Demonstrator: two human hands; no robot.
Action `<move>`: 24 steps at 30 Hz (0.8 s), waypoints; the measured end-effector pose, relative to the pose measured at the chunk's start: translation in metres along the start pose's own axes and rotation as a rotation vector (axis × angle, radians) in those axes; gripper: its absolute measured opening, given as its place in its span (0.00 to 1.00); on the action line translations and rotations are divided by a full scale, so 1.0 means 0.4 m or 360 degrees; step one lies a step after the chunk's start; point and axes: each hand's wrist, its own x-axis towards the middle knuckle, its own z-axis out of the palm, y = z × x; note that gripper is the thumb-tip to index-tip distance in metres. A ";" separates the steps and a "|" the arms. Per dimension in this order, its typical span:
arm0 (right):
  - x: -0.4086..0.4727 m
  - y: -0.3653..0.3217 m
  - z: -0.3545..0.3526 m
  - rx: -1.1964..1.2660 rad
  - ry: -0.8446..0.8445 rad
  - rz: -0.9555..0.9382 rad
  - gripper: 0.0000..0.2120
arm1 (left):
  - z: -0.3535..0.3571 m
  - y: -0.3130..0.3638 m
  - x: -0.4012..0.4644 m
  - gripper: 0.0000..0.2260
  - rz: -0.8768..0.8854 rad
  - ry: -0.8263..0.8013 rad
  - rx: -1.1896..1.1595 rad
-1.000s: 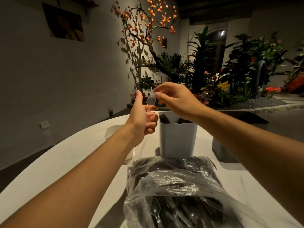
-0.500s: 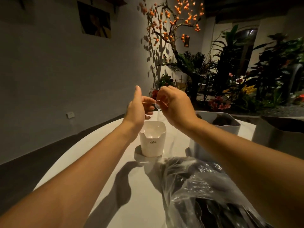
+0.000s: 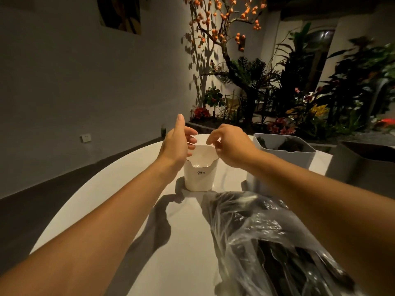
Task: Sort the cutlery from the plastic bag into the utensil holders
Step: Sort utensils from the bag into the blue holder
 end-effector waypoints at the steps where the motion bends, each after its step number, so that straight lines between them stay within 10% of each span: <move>1: -0.018 -0.003 -0.022 0.0057 0.0034 -0.0003 0.11 | 0.006 0.011 -0.017 0.29 0.0014 -0.0018 -0.0004; 8: -0.223 -0.025 -0.165 0.0300 0.0070 -0.0065 0.08 | 0.061 0.086 -0.204 0.22 0.0079 -0.0225 -0.0014; 17: -0.471 0.000 -0.316 0.0680 -0.0815 0.0239 0.13 | 0.110 0.122 -0.447 0.19 0.0363 -0.0520 0.0127; 24: -0.592 0.043 -0.220 0.0157 -0.1249 0.0288 0.11 | 0.167 0.011 -0.534 0.08 0.0570 -0.0587 0.0841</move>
